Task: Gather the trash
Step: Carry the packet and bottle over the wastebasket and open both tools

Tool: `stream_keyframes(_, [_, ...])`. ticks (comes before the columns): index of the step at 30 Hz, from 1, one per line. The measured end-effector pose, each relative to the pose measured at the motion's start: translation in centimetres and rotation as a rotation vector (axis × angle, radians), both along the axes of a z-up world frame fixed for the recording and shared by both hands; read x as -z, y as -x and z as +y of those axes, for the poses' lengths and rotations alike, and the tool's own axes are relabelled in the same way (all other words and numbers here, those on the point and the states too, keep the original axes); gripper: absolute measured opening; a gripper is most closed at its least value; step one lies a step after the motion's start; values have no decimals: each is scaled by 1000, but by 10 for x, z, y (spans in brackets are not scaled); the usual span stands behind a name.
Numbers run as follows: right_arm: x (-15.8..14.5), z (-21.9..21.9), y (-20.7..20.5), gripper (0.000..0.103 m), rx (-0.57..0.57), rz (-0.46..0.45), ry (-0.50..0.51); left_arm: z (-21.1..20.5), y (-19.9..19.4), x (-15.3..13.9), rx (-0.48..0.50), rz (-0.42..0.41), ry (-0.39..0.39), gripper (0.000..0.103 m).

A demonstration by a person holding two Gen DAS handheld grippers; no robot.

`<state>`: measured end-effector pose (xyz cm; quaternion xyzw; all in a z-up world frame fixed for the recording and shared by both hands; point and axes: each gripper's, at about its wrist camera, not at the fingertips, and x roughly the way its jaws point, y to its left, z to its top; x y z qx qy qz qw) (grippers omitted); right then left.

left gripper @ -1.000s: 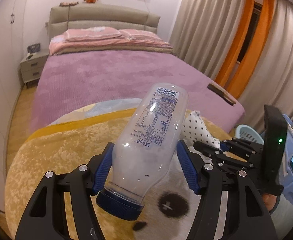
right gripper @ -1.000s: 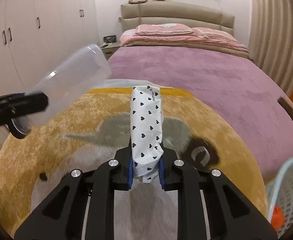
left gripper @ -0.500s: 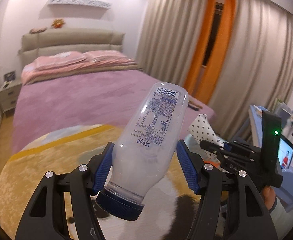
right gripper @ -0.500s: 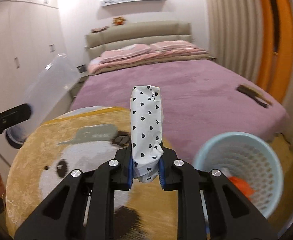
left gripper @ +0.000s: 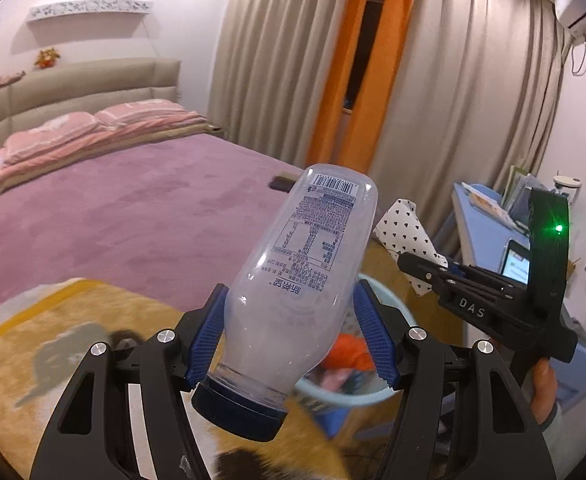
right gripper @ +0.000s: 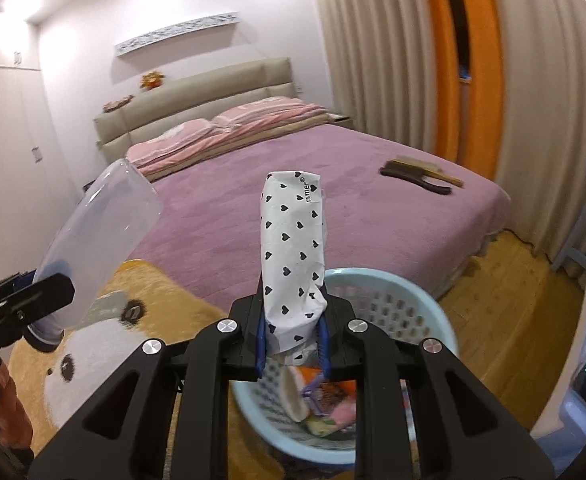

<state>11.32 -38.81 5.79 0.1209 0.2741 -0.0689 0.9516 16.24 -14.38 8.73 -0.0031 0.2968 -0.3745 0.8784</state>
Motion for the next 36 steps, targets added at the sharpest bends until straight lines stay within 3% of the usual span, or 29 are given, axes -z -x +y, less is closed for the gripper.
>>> stream_keyframes(7, [17, -43, -7, 17, 51, 52, -51, -48, -16, 23, 9, 69, 3, 62])
stream_keyframes(11, [40, -64, -14, 17, 50, 103, -132, -71, -25, 41, 12, 120, -11, 62])
stream_keyframes(17, [66, -78, -24, 17, 84, 184, -162, -94, -36, 68, -1, 181, -34, 62])
stream_keyframes(20, [76, -79, -29, 20, 87, 215, -169, -104, -36, 75, -21, 151, -83, 63])
stream_keyframes(22, [81, -79, -31, 32, 86, 231, -169, -107, -35, 78, -32, 140, -96, 65])
stream_keyframes(23, [84, -81, -32, 47, 94, 243, -171, -107, -35, 79, -35, 143, -94, 69])
stream_keyframes(24, [86, -83, -31, 55, 100, 248, -174, -106, -35, 80, -39, 151, -87, 71])
stream_keyframes(29, [87, -81, -19, 55, 103, 245, -165, -90, -27, 72, -53, 134, -64, 79])
stream_keyframes(36, [63, -56, 0, 55, 66, 208, -125, -54, 10, 42, -100, -1, -47, 88])
